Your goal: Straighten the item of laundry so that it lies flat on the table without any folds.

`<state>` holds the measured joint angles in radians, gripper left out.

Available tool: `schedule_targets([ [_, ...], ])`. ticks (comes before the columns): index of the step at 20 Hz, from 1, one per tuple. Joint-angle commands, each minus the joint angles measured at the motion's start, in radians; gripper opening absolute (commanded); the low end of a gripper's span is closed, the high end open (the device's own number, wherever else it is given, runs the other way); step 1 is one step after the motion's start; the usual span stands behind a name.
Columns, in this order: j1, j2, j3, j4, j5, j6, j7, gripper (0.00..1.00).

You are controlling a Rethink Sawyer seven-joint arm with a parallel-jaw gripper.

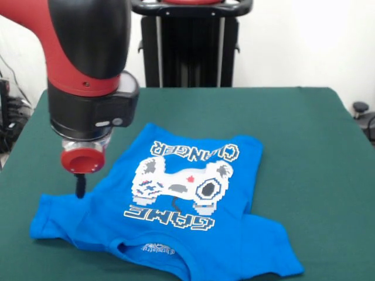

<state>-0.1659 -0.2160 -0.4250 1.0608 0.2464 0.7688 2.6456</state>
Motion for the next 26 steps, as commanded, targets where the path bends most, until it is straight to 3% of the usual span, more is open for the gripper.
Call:
schedule_targets([
  [1,0.060,0.011,0.137,0.086,0.051,0.145,0.130,1.00],
  [13,0.096,0.005,0.104,0.071,0.042,0.174,0.138,1.00],
  [21,0.086,-0.131,0.179,0.351,0.072,0.056,0.053,1.00],
  [26,0.099,-0.187,0.219,0.450,0.092,0.038,0.043,1.00],
])
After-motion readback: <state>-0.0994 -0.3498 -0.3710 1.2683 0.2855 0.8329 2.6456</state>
